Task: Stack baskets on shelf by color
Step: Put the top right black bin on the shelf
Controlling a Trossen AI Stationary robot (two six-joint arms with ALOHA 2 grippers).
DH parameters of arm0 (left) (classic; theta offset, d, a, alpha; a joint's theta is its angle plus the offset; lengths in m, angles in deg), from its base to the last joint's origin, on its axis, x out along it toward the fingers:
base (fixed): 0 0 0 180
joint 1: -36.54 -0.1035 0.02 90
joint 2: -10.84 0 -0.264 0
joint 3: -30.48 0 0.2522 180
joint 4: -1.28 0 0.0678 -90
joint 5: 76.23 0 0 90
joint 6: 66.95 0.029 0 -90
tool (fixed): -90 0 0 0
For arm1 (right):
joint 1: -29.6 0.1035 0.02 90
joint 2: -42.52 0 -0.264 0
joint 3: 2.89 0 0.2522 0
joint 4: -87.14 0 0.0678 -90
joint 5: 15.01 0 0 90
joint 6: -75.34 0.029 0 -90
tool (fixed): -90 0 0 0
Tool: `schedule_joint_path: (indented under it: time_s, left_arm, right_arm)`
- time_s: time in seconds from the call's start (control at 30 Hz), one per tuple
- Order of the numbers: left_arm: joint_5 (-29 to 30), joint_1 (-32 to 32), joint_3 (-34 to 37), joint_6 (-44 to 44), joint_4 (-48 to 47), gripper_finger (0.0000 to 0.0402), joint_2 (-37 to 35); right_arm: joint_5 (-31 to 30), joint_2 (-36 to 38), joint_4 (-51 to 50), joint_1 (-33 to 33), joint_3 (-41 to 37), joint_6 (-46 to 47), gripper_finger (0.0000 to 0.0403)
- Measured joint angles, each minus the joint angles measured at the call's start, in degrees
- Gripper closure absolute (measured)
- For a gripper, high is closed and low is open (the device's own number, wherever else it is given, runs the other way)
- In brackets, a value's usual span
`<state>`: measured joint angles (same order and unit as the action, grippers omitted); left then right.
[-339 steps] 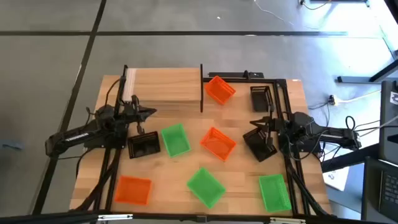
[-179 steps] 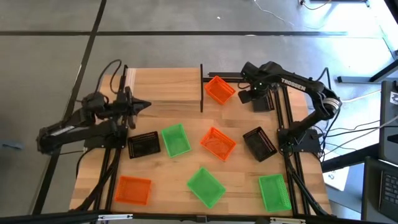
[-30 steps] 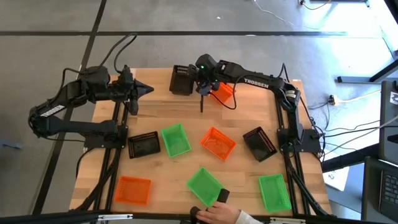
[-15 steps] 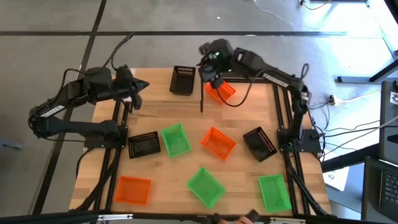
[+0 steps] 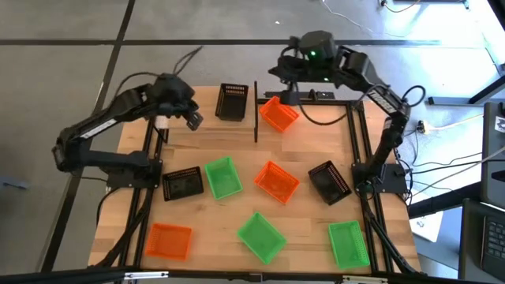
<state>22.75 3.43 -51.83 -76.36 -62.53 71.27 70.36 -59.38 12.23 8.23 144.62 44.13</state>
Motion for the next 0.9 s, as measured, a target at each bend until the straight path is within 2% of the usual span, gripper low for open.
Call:
schedule_joint_path:
  time_s: [0.17,0.27,0.33,0.57,0.9]
  left_arm:
    - [-12.4,-6.0,0.0,9.5,-0.1,0.0401,6.2]
    - [-20.1,-8.1,0.0,17.5,-0.1,0.0401,9.7]
    - [-22.7,-9.2,0.0,21.0,-0.1,0.0401,11.8]
    - [-21.5,-11.7,0.0,25.7,0.8,0.0401,16.5]
    - [-22.2,-10.1,0.0,28.0,7.7,0.0401,20.7]
  right_arm:
    - [1.7,1.9,-4.9,1.0,-0.1,8.2,0.0399]
    - [2.1,2.4,-7.6,1.9,-0.1,9.6,0.0401]
    - [2.2,2.4,-8.8,2.6,-0.1,10.0,0.0401]
    - [2.4,2.4,-11.7,3.9,-0.1,10.3,0.0401]
    - [2.3,2.4,-12.1,4.0,-0.1,11.5,0.0402]
